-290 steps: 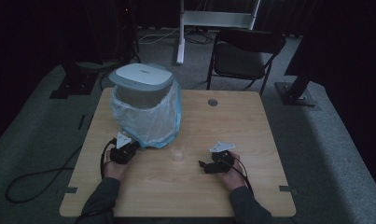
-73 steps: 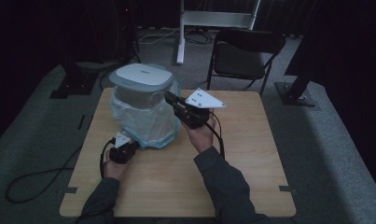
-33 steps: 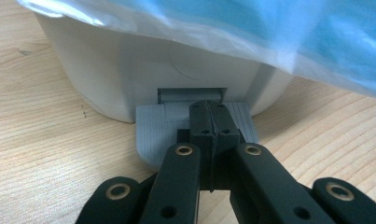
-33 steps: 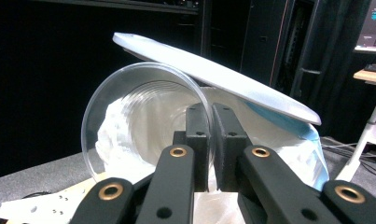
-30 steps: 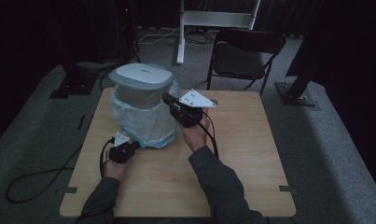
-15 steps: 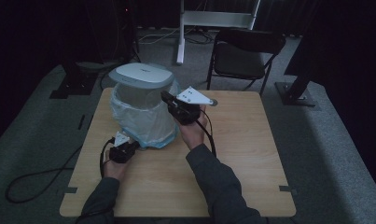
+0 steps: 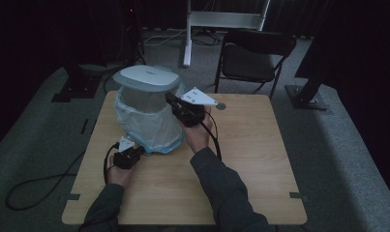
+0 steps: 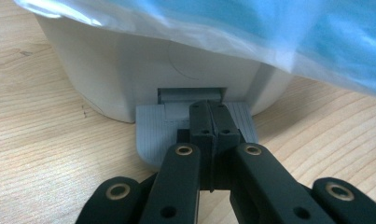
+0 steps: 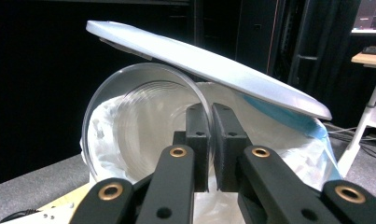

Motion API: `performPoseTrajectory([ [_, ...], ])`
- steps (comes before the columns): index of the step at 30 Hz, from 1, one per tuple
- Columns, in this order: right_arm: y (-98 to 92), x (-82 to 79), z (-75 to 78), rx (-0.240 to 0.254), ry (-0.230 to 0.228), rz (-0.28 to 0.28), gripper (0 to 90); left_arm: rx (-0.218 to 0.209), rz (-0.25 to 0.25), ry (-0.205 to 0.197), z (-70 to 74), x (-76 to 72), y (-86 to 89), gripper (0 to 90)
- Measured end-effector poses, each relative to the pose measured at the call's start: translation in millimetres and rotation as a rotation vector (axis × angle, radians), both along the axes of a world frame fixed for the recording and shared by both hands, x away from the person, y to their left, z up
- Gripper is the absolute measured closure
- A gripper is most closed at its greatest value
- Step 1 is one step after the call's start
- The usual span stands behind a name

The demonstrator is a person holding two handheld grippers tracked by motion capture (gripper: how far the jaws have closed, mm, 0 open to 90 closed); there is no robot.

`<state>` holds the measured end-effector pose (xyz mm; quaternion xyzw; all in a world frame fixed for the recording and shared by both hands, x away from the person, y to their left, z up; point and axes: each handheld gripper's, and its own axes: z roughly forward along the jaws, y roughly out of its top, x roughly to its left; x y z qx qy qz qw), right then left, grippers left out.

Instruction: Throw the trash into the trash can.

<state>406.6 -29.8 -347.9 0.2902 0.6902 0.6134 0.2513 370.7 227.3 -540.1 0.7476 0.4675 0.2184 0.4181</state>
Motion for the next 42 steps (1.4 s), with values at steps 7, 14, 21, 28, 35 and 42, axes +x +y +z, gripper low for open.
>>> performPoseTrajectory([
  [7,6.0,3.0,1.6,0.001,0.002,-0.003,85.9,-0.001,0.0,0.0,0.0,0.0,0.0,90.0],
  [14,9.4,7.3,-2.1,-0.004,0.016,-0.013,85.9,0.002,0.0,-0.001,0.0,0.0,0.1,90.0],
  [21,9.3,9.7,-2.9,0.005,0.026,-0.016,79.3,0.001,0.0,-0.001,0.0,0.1,0.2,90.0],
  [28,5.8,5.6,0.8,0.033,0.016,-0.03,65.1,-0.001,-0.001,0.001,0.0,0.0,0.2,90.0],
  [35,-1.9,-2.1,-1.1,0.021,0.004,-0.029,63.3,-0.001,0.0,0.0,0.0,-0.1,0.1,90.0],
  [42,-14.7,-6.0,-11.0,0.004,0.018,-0.037,62.5,-0.001,0.0,-0.001,0.1,-0.2,0.2,90.0],
])
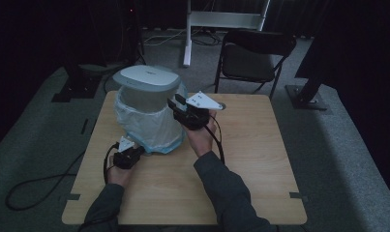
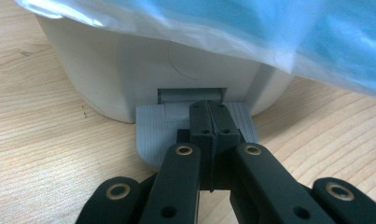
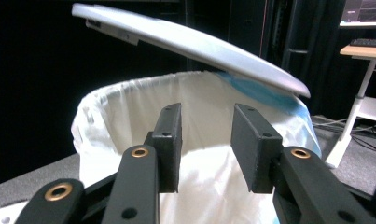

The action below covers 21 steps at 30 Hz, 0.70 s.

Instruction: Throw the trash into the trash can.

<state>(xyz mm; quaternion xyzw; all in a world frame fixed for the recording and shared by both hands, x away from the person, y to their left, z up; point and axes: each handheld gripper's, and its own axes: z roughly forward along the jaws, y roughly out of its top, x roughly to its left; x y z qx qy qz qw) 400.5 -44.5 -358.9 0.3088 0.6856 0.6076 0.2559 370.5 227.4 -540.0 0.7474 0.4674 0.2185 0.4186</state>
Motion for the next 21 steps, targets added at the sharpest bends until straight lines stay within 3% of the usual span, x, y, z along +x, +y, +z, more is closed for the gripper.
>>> performPoseTrajectory([
  [6,-7.9,-2.9,-6.9,-0.02,0.014,0.003,60.8,-0.001,-0.002,0.001,0.0,0.1,0.5,90.0],
  [21,-14.7,-16.3,-17.6,-0.059,-0.004,0.008,60.1,0.0,-0.001,0.0,0.1,0.0,0.2,90.0],
])
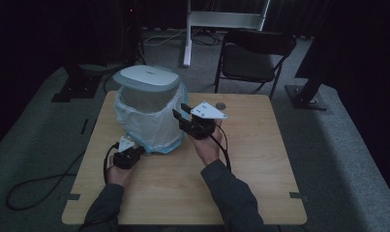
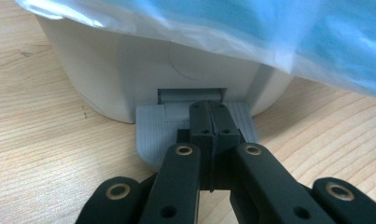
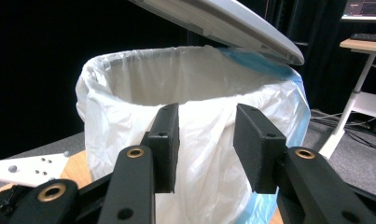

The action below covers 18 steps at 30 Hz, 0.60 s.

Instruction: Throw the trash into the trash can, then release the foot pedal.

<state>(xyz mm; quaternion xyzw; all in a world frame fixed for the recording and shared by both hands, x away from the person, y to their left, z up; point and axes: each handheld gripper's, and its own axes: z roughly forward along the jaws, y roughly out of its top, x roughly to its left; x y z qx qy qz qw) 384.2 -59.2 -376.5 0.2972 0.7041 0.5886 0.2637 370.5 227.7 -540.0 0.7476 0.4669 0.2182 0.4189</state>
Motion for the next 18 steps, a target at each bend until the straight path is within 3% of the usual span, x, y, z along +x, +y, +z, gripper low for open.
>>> performPoseTrajectory([
  [9,-7.3,-4.7,-7.4,-0.017,0.0,-0.011,59.7,-0.001,0.001,0.001,0.1,-0.1,-0.2,90.0],
  [18,-11.8,-6.4,-17.7,-0.023,0.031,-0.022,57.1,0.0,0.002,-0.002,0.1,-0.2,-0.4,90.0],
])
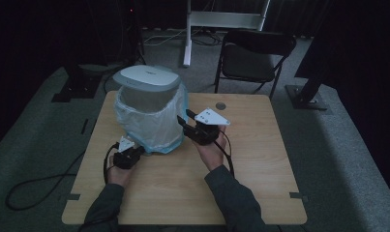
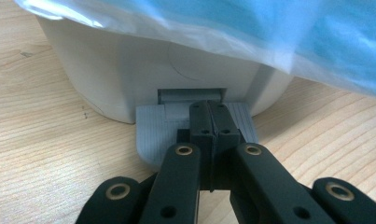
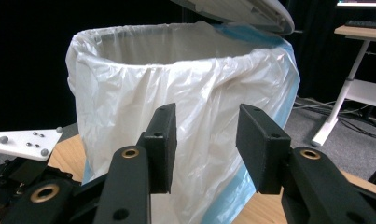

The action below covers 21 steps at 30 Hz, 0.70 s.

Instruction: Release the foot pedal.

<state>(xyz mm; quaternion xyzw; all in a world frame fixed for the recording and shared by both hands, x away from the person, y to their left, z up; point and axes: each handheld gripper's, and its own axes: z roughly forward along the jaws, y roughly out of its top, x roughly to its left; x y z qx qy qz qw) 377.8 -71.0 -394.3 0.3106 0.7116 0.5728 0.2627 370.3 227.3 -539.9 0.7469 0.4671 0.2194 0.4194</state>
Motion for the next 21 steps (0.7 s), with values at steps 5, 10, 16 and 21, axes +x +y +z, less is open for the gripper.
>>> performPoseTrajectory([
  [5,-1.2,-1.2,-2.5,0.0,0.005,-0.001,56.8,0.002,-0.001,-0.003,0.0,-0.2,-0.2,90.0],
  [10,-1.5,-1.6,-4.0,0.002,0.007,-0.001,56.7,0.003,-0.001,-0.005,0.0,-0.3,-0.4,90.0],
  [16,-1.4,-2.3,-5.9,0.003,0.009,0.003,56.7,0.007,0.0,-0.008,0.2,-0.6,-0.6,90.0],
  [21,-0.8,-2.2,-7.4,0.005,0.015,0.005,56.7,0.007,0.001,-0.009,0.2,-0.7,-0.7,90.0],
])
